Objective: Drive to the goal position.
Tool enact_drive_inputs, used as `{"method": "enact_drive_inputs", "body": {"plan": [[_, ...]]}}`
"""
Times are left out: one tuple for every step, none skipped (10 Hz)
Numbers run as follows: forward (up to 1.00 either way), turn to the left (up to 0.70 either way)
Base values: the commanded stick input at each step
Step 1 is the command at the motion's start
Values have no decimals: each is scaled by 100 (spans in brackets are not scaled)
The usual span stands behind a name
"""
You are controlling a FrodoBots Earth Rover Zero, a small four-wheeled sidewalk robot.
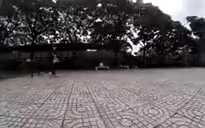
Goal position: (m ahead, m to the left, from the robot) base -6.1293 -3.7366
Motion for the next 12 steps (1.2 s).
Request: {"method": "enact_drive_inputs", "body": {"plan": [[70, 0], [70, 0], [70, 0], [70, 0], [70, 0], [70, 0], [70, 0], [70, 0], [70, 0], [70, 0], [70, 0], [70, 0]]}}
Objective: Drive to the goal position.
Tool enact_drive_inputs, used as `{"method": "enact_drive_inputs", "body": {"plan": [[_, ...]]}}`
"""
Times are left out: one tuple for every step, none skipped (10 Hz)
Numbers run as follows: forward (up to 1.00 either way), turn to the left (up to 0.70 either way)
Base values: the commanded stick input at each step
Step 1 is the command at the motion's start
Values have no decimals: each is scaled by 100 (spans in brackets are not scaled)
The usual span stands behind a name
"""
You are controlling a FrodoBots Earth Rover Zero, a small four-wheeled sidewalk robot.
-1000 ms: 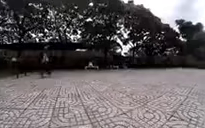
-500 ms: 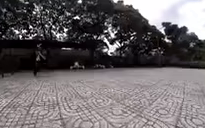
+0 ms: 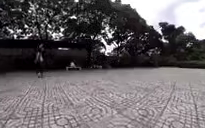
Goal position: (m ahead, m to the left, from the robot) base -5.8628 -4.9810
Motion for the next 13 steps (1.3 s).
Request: {"method": "enact_drive_inputs", "body": {"plan": [[70, 0], [70, 0], [70, 0], [70, 0], [70, 0], [70, 0], [70, 0], [70, 0], [70, 0], [70, 0], [70, 0], [70, 0], [70, 0]]}}
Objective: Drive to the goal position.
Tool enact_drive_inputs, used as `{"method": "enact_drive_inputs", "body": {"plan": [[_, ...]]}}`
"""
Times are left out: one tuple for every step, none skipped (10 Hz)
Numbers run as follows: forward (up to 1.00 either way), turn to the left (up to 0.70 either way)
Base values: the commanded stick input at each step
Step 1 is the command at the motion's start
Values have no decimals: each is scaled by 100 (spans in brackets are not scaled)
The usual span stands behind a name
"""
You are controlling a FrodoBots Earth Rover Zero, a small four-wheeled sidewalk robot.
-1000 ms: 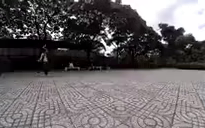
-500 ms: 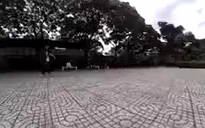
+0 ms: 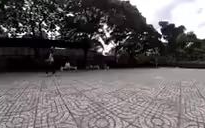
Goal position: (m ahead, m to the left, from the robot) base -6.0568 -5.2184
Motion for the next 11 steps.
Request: {"method": "enact_drive_inputs", "body": {"plan": [[70, 0], [70, 0], [70, 0], [70, 0], [70, 0], [70, 0], [70, 0], [70, 0], [70, 0], [70, 0], [70, 0]]}}
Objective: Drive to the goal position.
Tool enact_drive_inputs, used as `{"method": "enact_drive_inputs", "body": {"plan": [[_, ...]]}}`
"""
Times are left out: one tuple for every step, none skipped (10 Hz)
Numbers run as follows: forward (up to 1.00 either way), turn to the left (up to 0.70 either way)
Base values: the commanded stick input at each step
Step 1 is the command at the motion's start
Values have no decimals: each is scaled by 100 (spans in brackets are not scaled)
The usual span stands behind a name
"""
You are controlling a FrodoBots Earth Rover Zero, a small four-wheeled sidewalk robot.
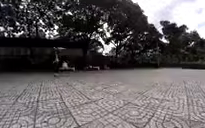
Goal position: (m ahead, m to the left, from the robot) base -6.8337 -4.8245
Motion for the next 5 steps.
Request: {"method": "enact_drive_inputs", "body": {"plan": [[70, 0], [70, 0], [70, 0], [70, 0], [70, 0]]}}
